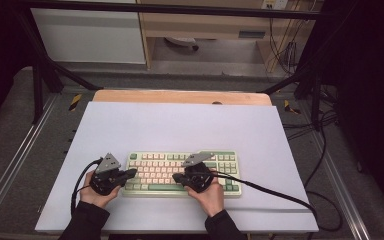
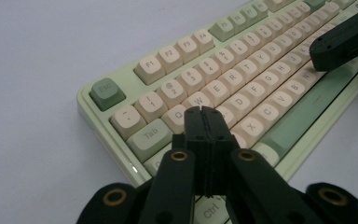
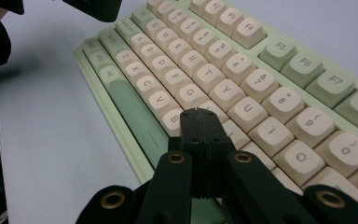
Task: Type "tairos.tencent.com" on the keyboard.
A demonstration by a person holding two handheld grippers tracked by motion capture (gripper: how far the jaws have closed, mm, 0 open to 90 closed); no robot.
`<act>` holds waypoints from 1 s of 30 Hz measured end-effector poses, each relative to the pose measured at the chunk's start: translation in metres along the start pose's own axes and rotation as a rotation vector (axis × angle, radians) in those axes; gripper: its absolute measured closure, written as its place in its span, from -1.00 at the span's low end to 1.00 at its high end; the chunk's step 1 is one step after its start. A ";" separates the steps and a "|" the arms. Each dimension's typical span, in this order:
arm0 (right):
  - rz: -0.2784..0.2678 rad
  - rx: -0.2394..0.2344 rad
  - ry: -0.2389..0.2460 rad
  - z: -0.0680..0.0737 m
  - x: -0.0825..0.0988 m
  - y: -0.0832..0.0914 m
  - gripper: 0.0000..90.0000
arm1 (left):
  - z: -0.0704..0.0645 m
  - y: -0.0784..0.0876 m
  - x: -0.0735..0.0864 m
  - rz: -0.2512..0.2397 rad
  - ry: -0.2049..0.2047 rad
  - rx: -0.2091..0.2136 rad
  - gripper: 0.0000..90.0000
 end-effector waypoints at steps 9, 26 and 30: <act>0.010 -0.004 0.009 0.001 0.001 -0.007 1.00 | 0.001 0.001 0.000 -0.003 0.001 -0.003 1.00; -0.005 -0.004 0.022 0.001 -0.003 0.004 1.00 | 0.001 0.001 0.000 -0.002 0.002 -0.001 1.00; -0.010 0.001 0.029 0.000 -0.005 0.014 1.00 | 0.001 0.002 0.000 -0.005 0.001 0.000 1.00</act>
Point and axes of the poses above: each handheld gripper's, and its own axes: y roughly backward along the jaws, x roughly out of its underside, z roughly to its left, the point moved 9 cm from there along -y, roughly forward along the jaws, and after that the axes turned 11 degrees about z, right-handed, at the moved point
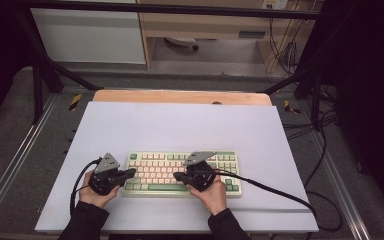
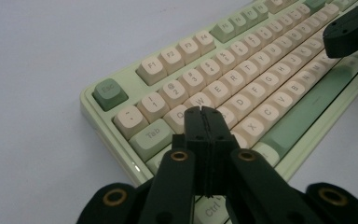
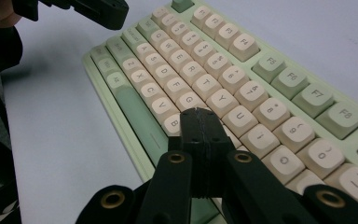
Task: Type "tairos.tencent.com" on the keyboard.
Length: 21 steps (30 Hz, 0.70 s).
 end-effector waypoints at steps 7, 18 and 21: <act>0.003 0.012 -0.003 -0.005 0.003 0.011 1.00 | -0.001 0.000 -0.001 0.001 -0.003 0.003 1.00; -0.005 0.040 -0.040 -0.021 0.020 0.030 1.00 | -0.007 0.000 -0.004 0.001 -0.013 0.012 1.00; 0.002 0.043 -0.048 -0.024 0.026 0.033 1.00 | -0.010 -0.002 -0.006 0.005 -0.019 0.018 1.00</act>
Point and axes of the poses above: each handheld gripper's, and its own axes: y roughly backward along the jaws, x roughly out of its underside, z roughly to its left, the point moved 9 cm from there along -y, roughly forward along the jaws, and after that the axes turned 11 degrees about z, right-handed, at the moved point
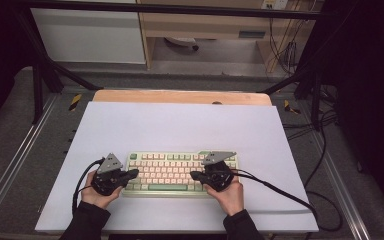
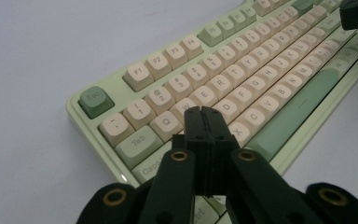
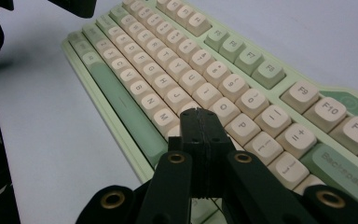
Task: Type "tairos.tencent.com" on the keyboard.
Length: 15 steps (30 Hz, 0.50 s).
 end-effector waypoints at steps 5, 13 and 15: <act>-0.005 0.005 -0.003 -0.004 0.006 0.004 1.00 | -0.006 -0.003 -0.003 0.005 -0.010 0.005 1.00; -0.012 0.002 -0.013 -0.007 0.013 0.008 1.00 | -0.017 -0.007 -0.014 0.013 -0.035 0.016 1.00; -0.013 0.002 -0.014 -0.009 0.014 0.008 1.00 | -0.020 -0.009 -0.016 0.015 -0.042 0.018 1.00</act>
Point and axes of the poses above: each handheld gripper's, and its own axes: y roughly backward along the jaws, x roughly out of its underside, z roughly to its left, the point moved 9 cm from there along -y, roughly forward along the jaws, and after that the axes turned 11 degrees about z, right-handed, at the moved point
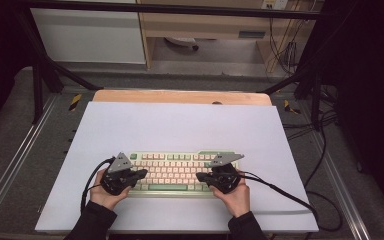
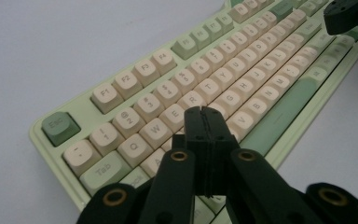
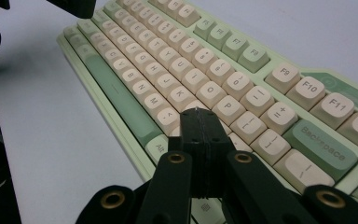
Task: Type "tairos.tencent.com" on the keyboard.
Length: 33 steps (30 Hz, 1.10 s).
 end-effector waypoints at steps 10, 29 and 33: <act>-0.005 0.001 -0.003 -0.002 0.002 0.002 1.00 | -0.014 -0.018 -0.007 0.029 -0.025 0.025 1.00; -0.012 0.000 -0.004 -0.002 0.005 0.002 1.00 | -0.017 -0.033 0.006 0.060 -0.043 0.031 1.00; -0.012 0.000 -0.009 -0.002 0.006 0.003 1.00 | -0.018 -0.033 0.005 0.056 -0.048 0.026 1.00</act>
Point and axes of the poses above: each handheld gripper's, and its own axes: y roughly backward along the jaws, x roughly out of its underside, z roughly to its left, the point moved 9 cm from there along -y, roughly forward along the jaws, and after that the axes turned 11 degrees about z, right-handed, at the moved point
